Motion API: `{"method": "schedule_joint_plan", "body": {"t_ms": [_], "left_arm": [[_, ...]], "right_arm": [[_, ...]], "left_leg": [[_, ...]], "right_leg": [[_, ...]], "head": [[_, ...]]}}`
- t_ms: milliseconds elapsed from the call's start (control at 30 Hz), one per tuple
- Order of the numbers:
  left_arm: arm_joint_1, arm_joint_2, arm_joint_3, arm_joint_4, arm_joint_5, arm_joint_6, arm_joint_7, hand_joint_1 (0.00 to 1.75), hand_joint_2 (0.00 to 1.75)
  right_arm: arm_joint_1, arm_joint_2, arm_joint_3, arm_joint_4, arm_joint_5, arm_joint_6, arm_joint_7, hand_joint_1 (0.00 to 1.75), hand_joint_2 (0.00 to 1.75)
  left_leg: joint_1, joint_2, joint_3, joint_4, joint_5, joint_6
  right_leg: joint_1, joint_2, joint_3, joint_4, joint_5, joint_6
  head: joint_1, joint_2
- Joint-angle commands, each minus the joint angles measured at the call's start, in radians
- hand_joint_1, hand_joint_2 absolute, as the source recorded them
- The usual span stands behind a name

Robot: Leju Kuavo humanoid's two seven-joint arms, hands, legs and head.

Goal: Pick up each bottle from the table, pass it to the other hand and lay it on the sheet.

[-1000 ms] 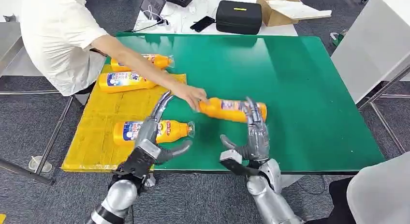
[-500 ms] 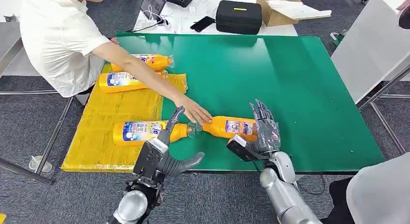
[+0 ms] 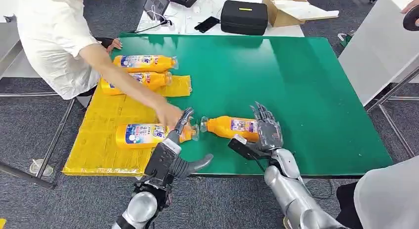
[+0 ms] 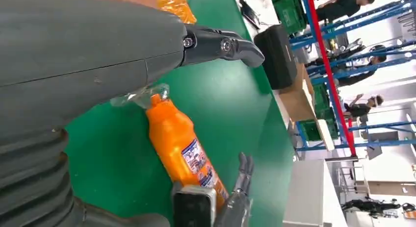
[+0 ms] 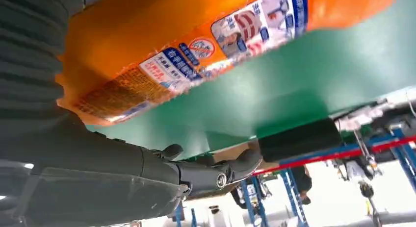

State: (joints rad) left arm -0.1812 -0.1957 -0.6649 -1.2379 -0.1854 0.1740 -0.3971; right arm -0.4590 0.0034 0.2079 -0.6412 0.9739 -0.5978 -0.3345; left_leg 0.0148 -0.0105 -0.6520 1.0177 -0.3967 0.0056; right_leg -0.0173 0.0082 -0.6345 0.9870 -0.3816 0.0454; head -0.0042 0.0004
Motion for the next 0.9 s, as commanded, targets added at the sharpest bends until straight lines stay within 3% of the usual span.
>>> {"method": "schedule_joint_plan", "body": {"t_ms": [33, 267, 900], "left_arm": [[-0.043, 0.017, -0.023, 0.067, 0.006, -0.004, 0.009, 0.00, 1.75], [-0.028, 0.016, -0.021, 0.054, -0.011, -0.015, 0.033, 0.00, 1.75], [-0.013, 0.000, -0.010, 0.037, -0.032, -0.030, 0.059, 0.00, 1.75]], "right_arm": [[-0.075, -0.027, 0.060, 0.130, 0.032, 0.066, 0.066, 0.00, 1.75], [-0.097, -0.061, 0.095, 0.159, 0.077, 0.273, 0.217, 0.00, 1.75], [-0.085, -0.092, 0.104, 0.129, 0.125, 0.351, 0.344, 0.00, 1.75]], "left_leg": [[0.000, 0.001, 0.005, 0.000, -0.002, 0.000], [0.000, 0.001, 0.005, 0.000, -0.002, 0.001], [0.000, -0.001, 0.008, -0.001, 0.000, 0.002]], "right_leg": [[0.000, 0.000, 0.004, 0.000, -0.002, -0.002], [0.000, 0.000, 0.005, -0.001, -0.002, -0.002], [0.001, -0.003, 0.009, -0.001, 0.000, -0.001]], "head": [[0.000, 0.000], [0.000, 0.000], [0.000, 0.000]]}}
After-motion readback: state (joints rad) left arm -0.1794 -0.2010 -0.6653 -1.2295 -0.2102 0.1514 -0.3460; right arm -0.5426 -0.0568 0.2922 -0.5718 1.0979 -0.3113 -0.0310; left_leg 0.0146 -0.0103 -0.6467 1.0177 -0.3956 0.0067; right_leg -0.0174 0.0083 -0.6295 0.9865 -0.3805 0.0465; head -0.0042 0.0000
